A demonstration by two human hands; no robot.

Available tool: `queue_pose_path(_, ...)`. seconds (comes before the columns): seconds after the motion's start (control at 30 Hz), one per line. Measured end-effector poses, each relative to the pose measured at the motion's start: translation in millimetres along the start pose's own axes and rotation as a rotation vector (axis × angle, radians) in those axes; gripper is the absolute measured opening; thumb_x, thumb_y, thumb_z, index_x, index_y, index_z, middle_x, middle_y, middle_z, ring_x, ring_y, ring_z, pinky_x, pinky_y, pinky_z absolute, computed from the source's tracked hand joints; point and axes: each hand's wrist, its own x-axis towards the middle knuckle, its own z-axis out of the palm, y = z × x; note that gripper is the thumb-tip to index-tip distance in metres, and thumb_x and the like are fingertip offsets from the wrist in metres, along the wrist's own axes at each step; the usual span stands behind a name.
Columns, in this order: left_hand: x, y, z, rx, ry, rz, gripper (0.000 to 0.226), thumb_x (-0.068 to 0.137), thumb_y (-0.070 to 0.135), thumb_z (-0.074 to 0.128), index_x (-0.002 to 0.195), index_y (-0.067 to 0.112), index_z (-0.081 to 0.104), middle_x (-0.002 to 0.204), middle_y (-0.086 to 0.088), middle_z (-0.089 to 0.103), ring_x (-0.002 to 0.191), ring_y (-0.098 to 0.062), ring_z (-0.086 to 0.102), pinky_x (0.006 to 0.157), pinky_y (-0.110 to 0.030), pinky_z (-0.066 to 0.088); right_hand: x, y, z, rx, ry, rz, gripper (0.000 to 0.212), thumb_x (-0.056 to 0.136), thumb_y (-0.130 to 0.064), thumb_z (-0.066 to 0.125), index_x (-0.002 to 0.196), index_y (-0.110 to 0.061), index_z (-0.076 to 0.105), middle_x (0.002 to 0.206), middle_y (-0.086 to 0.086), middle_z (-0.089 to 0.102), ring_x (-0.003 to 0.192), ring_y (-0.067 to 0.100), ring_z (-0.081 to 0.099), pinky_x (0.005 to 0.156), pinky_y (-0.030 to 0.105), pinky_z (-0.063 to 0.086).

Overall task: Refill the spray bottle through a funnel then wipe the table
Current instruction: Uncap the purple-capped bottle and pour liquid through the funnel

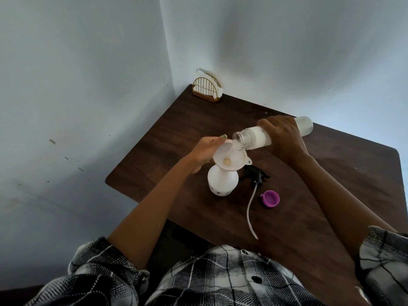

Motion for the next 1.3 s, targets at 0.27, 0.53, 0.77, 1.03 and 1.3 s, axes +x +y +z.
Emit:
queue_pose_path(0.27,0.1,-1.1,-0.2,-0.005,0.014,0.003,0.036,0.096,0.042,0.045,0.100,0.015,0.067,0.096,-0.009,0.062,0.085,-0.021,0.054,0.070,-0.030,0.043,0.5,0.1,-1.5,-0.011,-0.009,0.006,0.049,0.057,-0.005,0.082,0.100,-0.007,0.060,0.090,0.015,0.066,0.081,0.036,0.062,0.080,0.047,0.046)
queue_pose_path(0.53,-0.8,0.4,-0.1,-0.018,0.010,0.012,0.031,0.096,0.040,0.044,0.097,0.019,0.067,0.092,-0.004,0.064,0.083,-0.015,0.056,0.067,-0.024,0.045,1.6,0.5,-3.4,-0.019,-0.011,0.010,0.050,0.056,-0.007,0.083,0.100,-0.008,0.059,0.091,0.014,0.066,0.082,0.036,0.062,0.080,0.046,0.046)
queue_pose_path(0.77,-1.7,1.3,1.3,-0.017,0.017,0.013,0.028,0.097,0.039,0.043,0.093,0.022,0.065,0.088,0.001,0.061,0.079,-0.011,0.055,0.066,-0.022,0.045,2.8,0.5,-6.3,-0.022,-0.006,0.005,0.051,0.056,-0.006,0.084,0.100,-0.008,0.059,0.092,0.014,0.066,0.083,0.036,0.062,0.080,0.045,0.046)
queue_pose_path(1.03,0.4,0.0,1.6,-0.024,0.026,0.011,0.030,0.096,0.041,0.044,0.096,0.021,0.067,0.090,-0.003,0.062,0.080,-0.014,0.055,0.068,-0.025,0.046,4.8,2.2,-7.7,-0.028,0.008,0.004,0.050,0.056,-0.005,0.082,0.100,-0.007,0.059,0.090,0.014,0.066,0.081,0.036,0.062,0.078,0.045,0.046)
queue_pose_path(1.3,2.6,-2.3,1.9,-0.020,0.036,-0.007,0.037,0.096,0.041,0.044,0.108,0.013,0.066,0.093,-0.002,0.062,0.080,-0.012,0.055,0.068,-0.024,0.047,4.1,1.6,-9.7,-0.033,0.019,0.005,0.048,0.057,-0.005,0.082,0.100,-0.006,0.061,0.090,0.015,0.066,0.081,0.036,0.062,0.079,0.045,0.046)
